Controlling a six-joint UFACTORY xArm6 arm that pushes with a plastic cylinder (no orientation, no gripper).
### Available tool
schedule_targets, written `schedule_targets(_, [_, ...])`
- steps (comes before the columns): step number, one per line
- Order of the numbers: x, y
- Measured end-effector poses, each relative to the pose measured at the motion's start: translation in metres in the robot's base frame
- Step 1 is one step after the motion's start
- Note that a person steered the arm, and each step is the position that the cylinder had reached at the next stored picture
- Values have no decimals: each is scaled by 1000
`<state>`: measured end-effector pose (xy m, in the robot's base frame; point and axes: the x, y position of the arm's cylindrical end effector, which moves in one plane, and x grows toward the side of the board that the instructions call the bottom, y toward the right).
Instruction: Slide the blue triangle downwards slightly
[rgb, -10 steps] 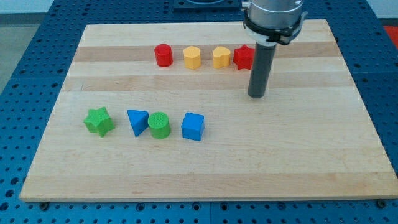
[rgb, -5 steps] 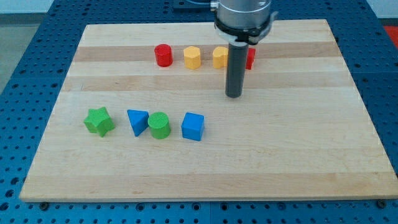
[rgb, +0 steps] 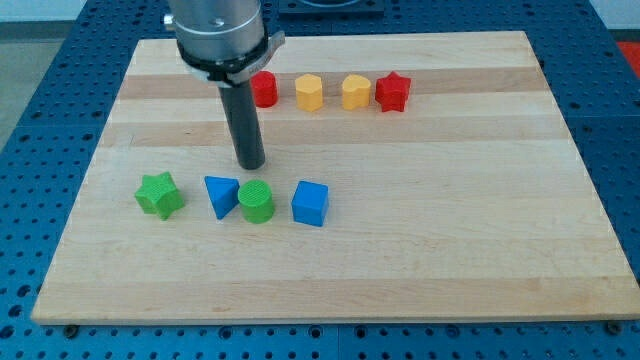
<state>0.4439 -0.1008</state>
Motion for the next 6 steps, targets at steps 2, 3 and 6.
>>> schedule_targets(2, [7,-3])
schedule_targets(3, [7,-15])
schedule_targets(6, [23,-32])
